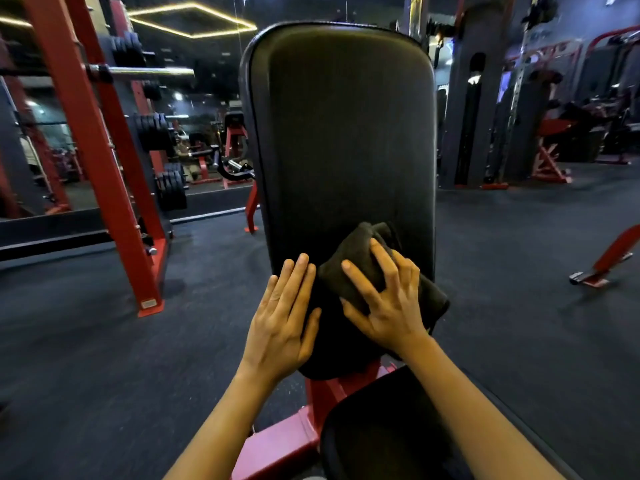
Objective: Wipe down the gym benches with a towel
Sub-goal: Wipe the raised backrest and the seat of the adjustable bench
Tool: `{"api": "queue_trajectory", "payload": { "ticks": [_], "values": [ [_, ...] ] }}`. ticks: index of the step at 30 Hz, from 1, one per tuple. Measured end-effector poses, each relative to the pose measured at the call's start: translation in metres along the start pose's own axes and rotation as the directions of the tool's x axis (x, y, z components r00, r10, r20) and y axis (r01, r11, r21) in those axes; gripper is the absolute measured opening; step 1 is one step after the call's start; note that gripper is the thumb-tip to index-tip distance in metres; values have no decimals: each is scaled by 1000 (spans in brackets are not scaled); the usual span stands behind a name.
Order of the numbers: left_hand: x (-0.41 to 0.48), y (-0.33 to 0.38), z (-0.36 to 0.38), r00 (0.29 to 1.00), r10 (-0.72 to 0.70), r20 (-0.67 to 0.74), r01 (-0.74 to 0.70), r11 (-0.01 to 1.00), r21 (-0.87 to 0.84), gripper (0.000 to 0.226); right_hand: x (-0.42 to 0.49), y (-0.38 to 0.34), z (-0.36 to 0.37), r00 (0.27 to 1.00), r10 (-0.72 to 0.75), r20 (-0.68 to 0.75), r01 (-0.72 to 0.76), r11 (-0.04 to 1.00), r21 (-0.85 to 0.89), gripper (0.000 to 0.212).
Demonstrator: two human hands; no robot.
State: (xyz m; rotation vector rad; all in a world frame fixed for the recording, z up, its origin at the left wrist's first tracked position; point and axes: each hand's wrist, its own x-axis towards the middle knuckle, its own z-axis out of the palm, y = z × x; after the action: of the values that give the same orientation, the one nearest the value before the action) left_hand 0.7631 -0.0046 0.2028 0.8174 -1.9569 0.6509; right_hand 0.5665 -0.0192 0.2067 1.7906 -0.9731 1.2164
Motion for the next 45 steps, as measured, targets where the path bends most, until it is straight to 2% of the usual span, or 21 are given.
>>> {"api": "queue_trajectory", "payload": {
  "ticks": [2, 3, 4, 6, 7, 8, 9, 13, 15, 17, 20, 21, 22, 23, 26, 27, 29, 35, 38, 40, 45],
  "values": [
    [12, 2, 0, 1000, 13, -20, -12, 1000, 25, 61, 14, 15, -2, 1000, -26, 0, 26, 999, -46, 49],
    [18, 2, -2, 1000, 13, -26, -11, 999, 42, 60, 22, 18, -3, 994, 102, -35, -104, 994, -39, 50],
    [26, 3, -2, 999, 10, -33, -8, 998, 59, 59, 29, 20, -4, 943, 324, -79, -324, 946, 10, 51],
    [40, 6, -5, 999, -6, -35, 9, 997, 83, 57, 33, 16, -3, 692, 713, -113, -697, 701, 152, 55],
    [47, 7, -6, 999, -10, -32, 13, 995, 95, 56, 29, 10, -3, 614, 782, -104, -765, 623, 167, 55],
    [52, 8, -7, 1000, -11, -25, 14, 993, 116, 55, 24, 2, -2, 609, 788, -87, -773, 615, 157, 56],
    [57, 9, -6, 1000, -6, -18, 9, 990, 142, 54, 19, -5, -2, 656, 752, -65, -739, 657, 146, 57],
    [71, 11, -7, 999, 28, 21, -32, 971, 235, 55, 41, 3, -9, 910, 414, -19, -412, 909, 67, 55],
    [78, 13, -7, 999, 34, 30, -40, 963, 267, 54, 66, 21, -11, 920, 391, -34, -390, 920, 34, 55],
    [82, 15, -8, 999, 35, 39, -44, 960, 275, 54, 75, 31, -11, 819, 571, -48, -565, 819, 99, 57],
    [90, 17, -10, 998, 54, 37, -62, 956, 286, 54, 55, 25, -4, 571, 819, -63, -801, 572, 177, 60],
    [93, 17, -10, 998, 56, 30, -63, 956, 286, 54, 46, 18, -3, 520, 852, -55, -834, 521, 180, 60],
    [96, 16, -10, 998, 57, 21, -60, 957, 284, 53, 39, 10, -2, 512, 858, -43, -840, 511, 180, 60],
    [98, 16, -10, 998, 54, 17, -56, 957, 284, 53, 35, 3, -2, 554, 832, -36, -816, 551, 176, 58],
    [100, 16, -8, 998, 59, 27, -65, 946, 318, 54, 43, 0, -5, 814, 579, -42, -573, 813, 104, 55],
    [100, 16, -6, 997, 67, 33, -74, 940, 332, 54, 52, 6, -6, 869, 493, -47, -489, 869, 69, 53],
    [99, 16, -6, 997, 74, 34, -81, 937, 341, 54, 73, 22, -10, 879, 472, -62, -470, 881, 50, 52],
    [92, 16, -5, 996, 86, 35, -93, 944, 316, 53, 75, 39, -12, 572, 820, -9, -804, 564, 188, 57],
    [82, 18, -4, 996, 84, 34, -91, 955, 283, 52, 51, 36, -11, 345, 938, 41, -914, 326, 244, 54],
    [72, 20, -2, 995, 88, 41, -96, 960, 261, 51, 35, 27, -11, 186, 979, 85, -954, 159, 252, 55],
    [45, 19, -5, 997, 61, 55, -69, 983, 171, 50, 13, -6, -8, -45, 989, 144, -966, -80, 245, 58]
  ]
}}
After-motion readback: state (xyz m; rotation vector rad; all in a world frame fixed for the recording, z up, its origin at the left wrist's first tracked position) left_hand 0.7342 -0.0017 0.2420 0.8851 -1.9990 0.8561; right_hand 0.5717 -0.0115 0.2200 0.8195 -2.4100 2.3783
